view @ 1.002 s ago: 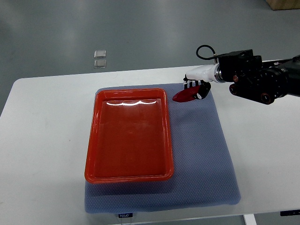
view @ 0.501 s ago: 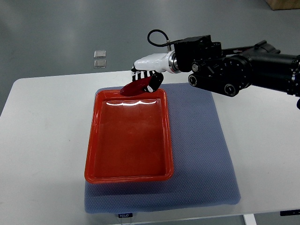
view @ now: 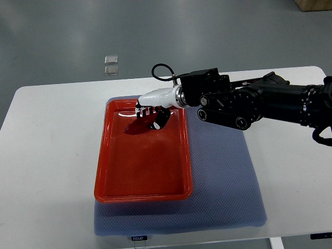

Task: Place red pepper on red tray
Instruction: 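Lift the red pepper and carry it over the red tray, then open the right hand to release the pepper into the tray, then raise it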

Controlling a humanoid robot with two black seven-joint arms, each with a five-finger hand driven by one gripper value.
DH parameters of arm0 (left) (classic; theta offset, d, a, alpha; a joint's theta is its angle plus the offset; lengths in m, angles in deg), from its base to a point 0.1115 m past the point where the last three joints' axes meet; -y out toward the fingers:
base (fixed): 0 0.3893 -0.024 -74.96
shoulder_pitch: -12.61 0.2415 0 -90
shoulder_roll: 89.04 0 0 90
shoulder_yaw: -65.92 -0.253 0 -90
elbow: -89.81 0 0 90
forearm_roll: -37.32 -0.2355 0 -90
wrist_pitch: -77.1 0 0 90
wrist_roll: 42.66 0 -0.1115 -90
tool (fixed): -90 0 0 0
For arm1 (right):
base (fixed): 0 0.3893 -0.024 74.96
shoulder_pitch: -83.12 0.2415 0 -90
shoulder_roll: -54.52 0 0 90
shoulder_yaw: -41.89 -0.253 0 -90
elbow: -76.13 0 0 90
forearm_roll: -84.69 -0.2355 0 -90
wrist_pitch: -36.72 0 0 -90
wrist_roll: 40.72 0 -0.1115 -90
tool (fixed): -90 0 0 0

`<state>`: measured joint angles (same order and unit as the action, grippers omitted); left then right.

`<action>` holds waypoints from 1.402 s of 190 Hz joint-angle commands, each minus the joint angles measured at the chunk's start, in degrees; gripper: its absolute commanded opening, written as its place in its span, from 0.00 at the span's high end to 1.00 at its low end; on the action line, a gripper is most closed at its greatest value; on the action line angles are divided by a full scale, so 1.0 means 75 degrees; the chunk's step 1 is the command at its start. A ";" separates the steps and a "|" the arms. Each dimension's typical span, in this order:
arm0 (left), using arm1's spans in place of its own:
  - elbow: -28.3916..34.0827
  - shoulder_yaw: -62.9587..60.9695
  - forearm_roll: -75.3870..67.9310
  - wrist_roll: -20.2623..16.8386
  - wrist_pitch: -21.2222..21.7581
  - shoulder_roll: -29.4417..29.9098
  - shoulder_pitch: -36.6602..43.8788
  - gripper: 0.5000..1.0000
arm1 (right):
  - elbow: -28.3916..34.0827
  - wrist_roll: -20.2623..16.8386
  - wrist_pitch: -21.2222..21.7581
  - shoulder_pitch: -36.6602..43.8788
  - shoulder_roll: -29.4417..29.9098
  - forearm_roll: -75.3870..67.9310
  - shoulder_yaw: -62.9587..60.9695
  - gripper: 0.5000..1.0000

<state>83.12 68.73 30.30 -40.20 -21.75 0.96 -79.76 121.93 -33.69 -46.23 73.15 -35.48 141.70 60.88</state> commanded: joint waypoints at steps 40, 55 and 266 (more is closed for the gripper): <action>0.0001 0.0000 -0.0001 0.0000 -0.0004 0.0000 0.0000 0.00 | -0.0001 0.0001 -0.0038 -0.0335 0.0000 0.0003 -0.0013 0.86; 0.0001 0.0000 -0.0001 0.0000 -0.0004 0.0000 0.0000 0.00 | -0.0013 0.0001 -0.0050 -0.0382 0.0000 0.0003 -0.0119 0.84; 0.0024 -0.0012 -0.0001 0.0000 -0.0004 0.0000 0.0000 0.00 | -0.0516 0.0153 -0.0026 -0.2210 -0.0293 -0.1813 -0.4748 0.17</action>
<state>83.31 68.73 30.30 -40.20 -21.78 0.96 -79.76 118.71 -32.89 -46.24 61.20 -37.09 129.74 33.52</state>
